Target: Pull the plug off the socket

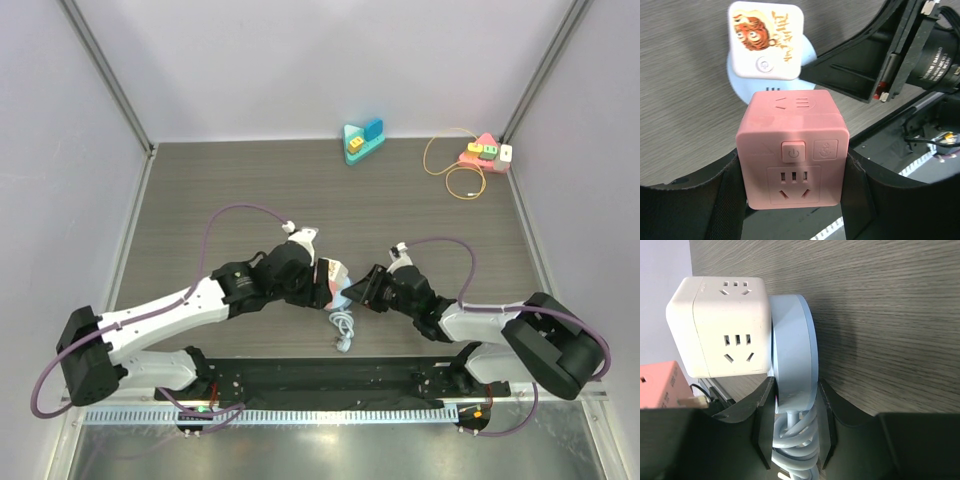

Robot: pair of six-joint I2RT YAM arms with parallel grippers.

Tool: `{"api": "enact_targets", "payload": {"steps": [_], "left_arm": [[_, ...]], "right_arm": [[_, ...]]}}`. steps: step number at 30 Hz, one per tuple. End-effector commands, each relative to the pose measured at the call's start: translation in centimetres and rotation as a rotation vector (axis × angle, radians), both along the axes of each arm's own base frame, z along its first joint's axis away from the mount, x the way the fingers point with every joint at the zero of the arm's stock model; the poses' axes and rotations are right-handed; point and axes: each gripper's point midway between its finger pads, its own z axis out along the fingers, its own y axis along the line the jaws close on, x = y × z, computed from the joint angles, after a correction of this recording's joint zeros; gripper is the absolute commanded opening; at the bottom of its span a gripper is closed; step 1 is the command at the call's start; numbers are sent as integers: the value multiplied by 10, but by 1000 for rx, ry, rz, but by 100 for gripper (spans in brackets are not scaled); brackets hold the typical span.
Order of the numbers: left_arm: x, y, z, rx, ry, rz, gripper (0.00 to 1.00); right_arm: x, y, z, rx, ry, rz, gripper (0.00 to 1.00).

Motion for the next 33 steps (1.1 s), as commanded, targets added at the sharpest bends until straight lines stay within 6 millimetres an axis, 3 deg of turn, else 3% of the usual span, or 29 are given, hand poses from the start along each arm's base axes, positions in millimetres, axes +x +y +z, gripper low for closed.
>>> {"api": "enact_targets", "payload": {"steps": [1, 6, 15, 18, 25, 33], "left_arm": [[14, 18, 25, 15, -79, 51, 0], [27, 53, 20, 48, -70, 143, 0], [45, 130, -9, 167, 12, 339, 0], [47, 145, -19, 187, 39, 375, 0], [51, 170, -40, 257, 95, 490, 0], [54, 172, -63, 227, 202, 576, 0]], "right_arm": [[-15, -25, -45, -187, 65, 20, 1], [-16, -23, -45, -181, 69, 30, 1], [-20, -19, -47, -174, 81, 62, 1], [-20, -18, -48, -169, 81, 71, 1], [-23, -16, -51, -163, 94, 84, 2], [-25, -16, -53, -159, 102, 91, 2]]}}
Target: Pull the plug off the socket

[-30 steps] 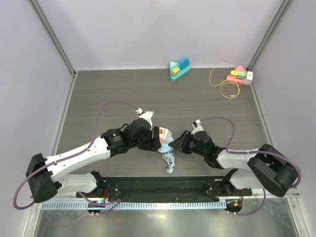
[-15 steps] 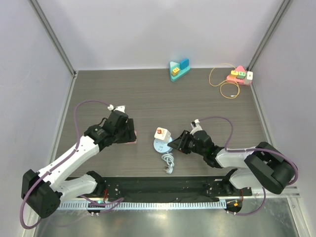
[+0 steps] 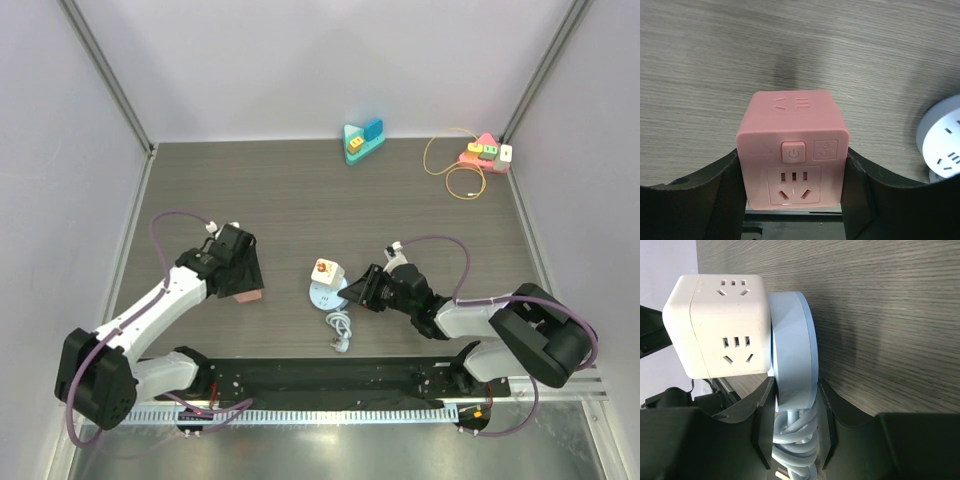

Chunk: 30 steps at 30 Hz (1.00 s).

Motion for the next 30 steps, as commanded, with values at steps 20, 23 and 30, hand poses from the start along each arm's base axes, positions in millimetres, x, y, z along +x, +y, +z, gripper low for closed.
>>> {"api": "enact_targets", "payload": {"steps": [20, 23, 30], "left_arm": [[27, 5, -25, -54, 23, 116, 32], [25, 8, -24, -42, 17, 128, 46], [21, 18, -17, -12, -5, 150, 95]], "right_arm": [[-23, -18, -49, -174, 94, 62, 3], [-23, -17, -50, -170, 97, 67, 3], [-24, -15, -52, -162, 105, 76, 3]]}}
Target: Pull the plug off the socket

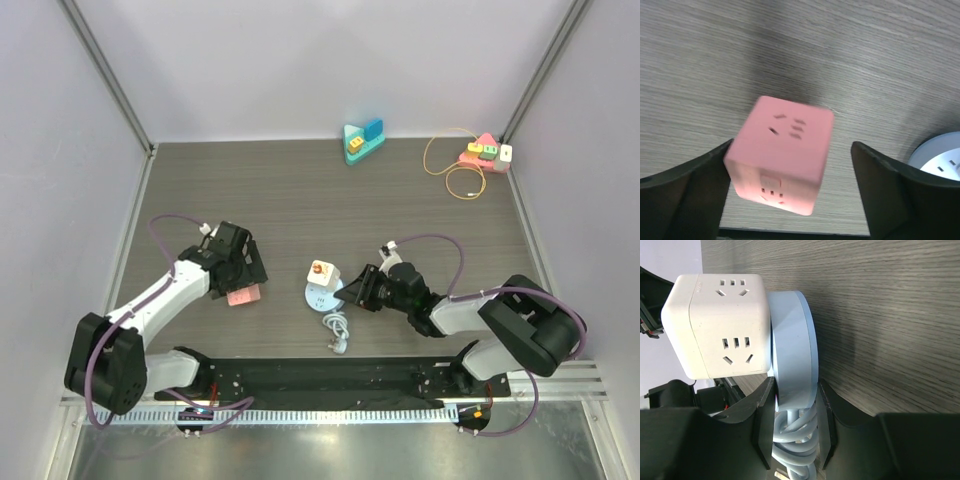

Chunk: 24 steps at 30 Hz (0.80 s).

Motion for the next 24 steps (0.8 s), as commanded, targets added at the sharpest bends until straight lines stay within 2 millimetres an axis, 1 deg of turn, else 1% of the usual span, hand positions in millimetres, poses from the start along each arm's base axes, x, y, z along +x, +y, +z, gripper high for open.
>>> {"api": "enact_targets", "payload": {"steps": [1, 2, 6, 7, 9, 10, 12, 13, 15, 16, 17, 18, 20, 22, 23, 24], "left_arm": [[5, 8, 12, 20, -53, 30, 98], [5, 9, 13, 21, -55, 31, 100], [3, 7, 26, -1, -82, 25, 100], [4, 6, 33, -17, -107, 23, 100], [1, 5, 40, -32, -115, 14, 100], [2, 3, 51, -52, -148, 9, 100], [-1, 0, 61, -76, -170, -14, 100], [-2, -2, 71, -96, -202, -20, 100], [-1, -6, 81, -125, -241, -49, 100], [-4, -17, 87, -179, -249, -93, 100], [-5, -23, 92, -209, -264, -119, 100], [-4, -35, 99, -268, -282, -164, 100], [-7, -54, 105, -343, -277, -246, 100], [-5, -65, 110, -359, -290, -294, 99], [-8, -73, 111, -354, -295, -340, 99], [-4, -80, 113, -347, -301, -362, 99]], "right_arm": [[-22, -24, -50, -180, 96, 29, 3], [-22, -24, -50, -178, 95, 30, 3], [-23, -24, -50, -178, 97, 33, 4], [-23, -24, -49, -177, 96, 31, 4], [-23, -24, -50, -180, 99, 32, 4], [-23, -24, -50, -180, 99, 32, 4], [-24, -24, -51, -182, 101, 32, 4], [-24, -24, -51, -182, 101, 34, 4], [-23, -23, -50, -181, 102, 36, 4], [-23, -23, -50, -181, 101, 41, 4], [-23, -23, -50, -182, 102, 41, 4], [-23, -22, -49, -183, 100, 44, 4], [-22, -21, -49, -185, 100, 44, 4], [-22, -20, -49, -185, 101, 50, 4], [-22, -20, -49, -185, 103, 51, 4], [-21, -19, -49, -184, 102, 53, 4]]}}
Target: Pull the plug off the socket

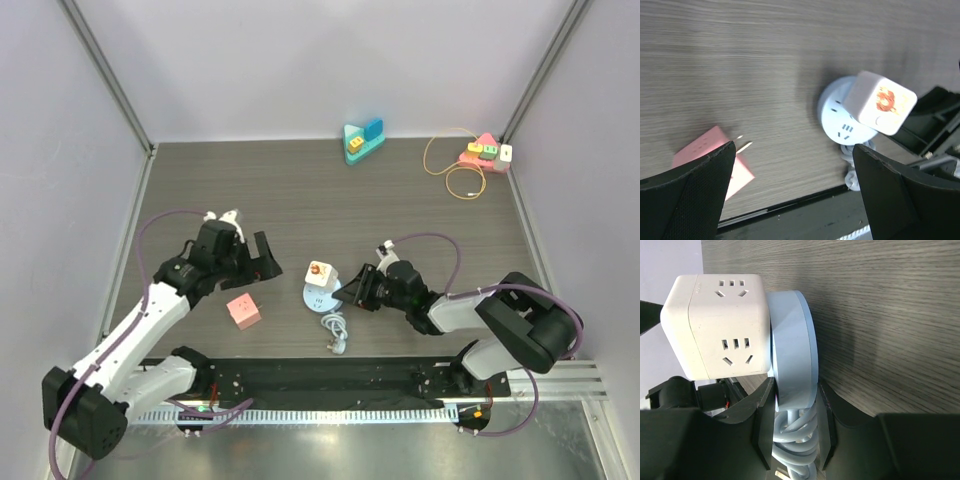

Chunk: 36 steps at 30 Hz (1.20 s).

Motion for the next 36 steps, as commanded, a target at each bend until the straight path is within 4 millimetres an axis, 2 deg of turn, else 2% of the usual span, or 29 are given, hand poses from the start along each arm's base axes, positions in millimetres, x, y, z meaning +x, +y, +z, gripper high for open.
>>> {"api": "enact_targets", "payload": {"steps": [1, 2, 4, 5, 6, 9, 13, 17, 20, 36], "left_arm": [[7, -39, 27, -53, -94, -173, 99], [3, -51, 27, -38, -100, -220, 100], [12, -60, 24, 20, -116, -221, 100], [9, -71, 24, 39, -125, -260, 100], [16, -69, 23, 86, -145, -233, 100], [25, -87, 21, 130, -171, -251, 100], [33, -105, 11, 126, -170, -295, 100], [30, -123, 0, 121, -134, -362, 100], [27, -133, 0, 76, -132, -404, 100], [15, -161, -26, 12, -55, -453, 100]], "right_arm": [[-20, -23, -49, -188, 92, 31, 4], [-21, -23, -49, -186, 94, 32, 4], [-21, -22, -48, -183, 93, 37, 4], [-21, -22, -48, -183, 93, 37, 4], [-21, -22, -48, -182, 94, 40, 4], [-22, -21, -48, -182, 95, 46, 4], [-24, -21, -47, -180, 100, 53, 4], [-25, -22, -48, -179, 103, 55, 4], [-26, -22, -49, -179, 105, 56, 4], [-28, -19, -51, -171, 118, 72, 4]]}}
